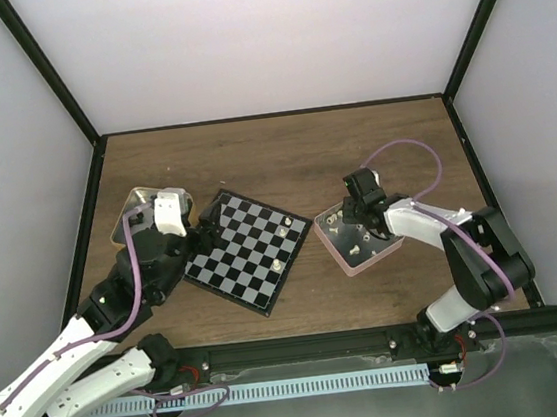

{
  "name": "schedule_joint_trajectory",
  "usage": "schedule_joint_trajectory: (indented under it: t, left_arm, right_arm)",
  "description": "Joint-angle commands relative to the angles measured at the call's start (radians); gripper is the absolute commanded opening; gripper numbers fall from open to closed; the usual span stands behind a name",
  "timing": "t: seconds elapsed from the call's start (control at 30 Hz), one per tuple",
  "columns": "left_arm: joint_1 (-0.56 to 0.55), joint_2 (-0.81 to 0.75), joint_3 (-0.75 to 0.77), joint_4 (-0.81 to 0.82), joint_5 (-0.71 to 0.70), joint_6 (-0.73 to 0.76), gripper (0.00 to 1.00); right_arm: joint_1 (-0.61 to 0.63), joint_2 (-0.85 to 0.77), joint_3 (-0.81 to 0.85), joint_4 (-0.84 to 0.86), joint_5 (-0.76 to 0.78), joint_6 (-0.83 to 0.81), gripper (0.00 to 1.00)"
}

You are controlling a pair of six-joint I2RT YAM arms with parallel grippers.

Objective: Set up the chess pieces on the board
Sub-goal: Pick up the chess piece from the storage box.

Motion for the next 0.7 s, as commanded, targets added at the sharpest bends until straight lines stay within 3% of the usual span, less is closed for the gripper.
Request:
schedule_joint_trajectory:
  t: [0.0, 0.43, 0.47, 0.57, 0.67]
  left_arm:
    - [0.004, -0.009, -0.011, 0.019, 0.012, 0.006, 0.69]
    - [0.009, 0.0, -0.011, 0.018, 0.027, 0.001, 0.69]
    - [0.011, 0.003, -0.011, 0.018, 0.031, 0.001, 0.69]
    - [0.014, 0.016, -0.007, 0.017, 0.062, 0.0, 0.71]
    - [0.018, 0.038, 0.002, 0.014, 0.104, -0.007, 0.74]
  right_arm:
    - [-0.034, 0.057, 0.051, 0.024, -0.02, -0.084, 0.22]
    - [-0.066, 0.154, 0.074, 0.08, -0.095, -0.139, 0.22]
    - [-0.067, 0.154, 0.073, 0.085, -0.096, -0.144, 0.21]
    - [-0.066, 0.152, 0.076, 0.077, -0.091, -0.148, 0.05]
    - [-0.066, 0.121, 0.078, 0.052, -0.095, -0.134, 0.02]
